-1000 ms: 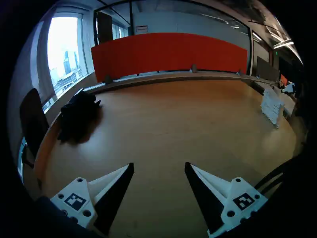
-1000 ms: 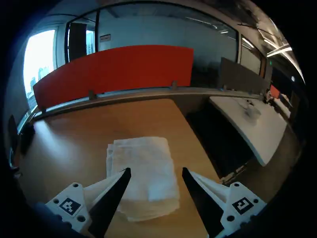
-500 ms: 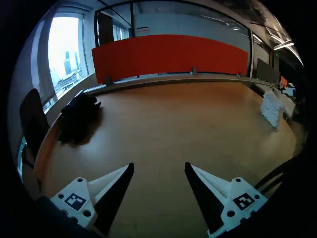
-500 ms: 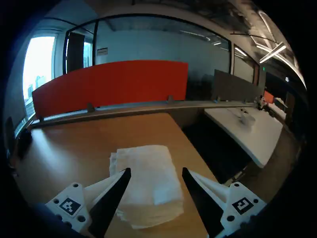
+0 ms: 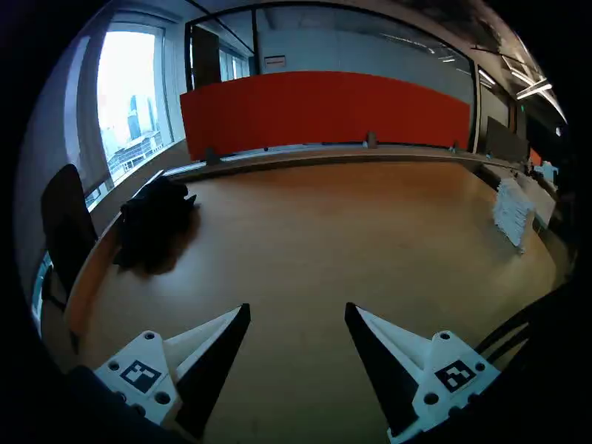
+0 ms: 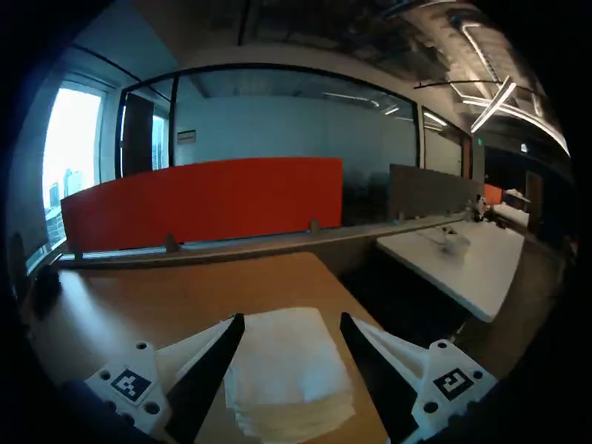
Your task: Fold towel
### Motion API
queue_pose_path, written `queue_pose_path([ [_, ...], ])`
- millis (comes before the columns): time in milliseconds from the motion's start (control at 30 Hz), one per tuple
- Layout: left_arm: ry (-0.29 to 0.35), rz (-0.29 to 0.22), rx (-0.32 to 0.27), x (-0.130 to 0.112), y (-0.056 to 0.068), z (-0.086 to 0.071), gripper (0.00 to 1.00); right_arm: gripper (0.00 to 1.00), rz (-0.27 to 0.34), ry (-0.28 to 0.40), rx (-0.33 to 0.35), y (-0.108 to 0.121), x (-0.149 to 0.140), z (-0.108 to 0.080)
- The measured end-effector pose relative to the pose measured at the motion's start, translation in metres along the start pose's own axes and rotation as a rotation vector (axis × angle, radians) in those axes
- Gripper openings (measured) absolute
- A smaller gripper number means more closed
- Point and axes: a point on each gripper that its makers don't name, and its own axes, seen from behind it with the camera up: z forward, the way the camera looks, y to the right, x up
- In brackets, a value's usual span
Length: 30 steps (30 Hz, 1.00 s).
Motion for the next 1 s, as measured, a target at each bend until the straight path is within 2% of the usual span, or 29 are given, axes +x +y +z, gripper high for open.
queue_pose_path([
  [233,0.026,-0.023,0.016,0.011,-0.006,0.001,0.95,1.0,-0.013,0.049,0.044,-0.022,0.019,-0.001],
  [567,0.099,-0.035,0.039,0.044,-0.021,0.003,0.95,1.0,-0.055,0.079,0.093,-0.053,0.036,-0.002],
  [1000,0.25,-0.046,0.058,0.119,-0.041,0.004,0.95,1.0,-0.066,0.112,0.194,-0.123,0.057,-0.015],
])
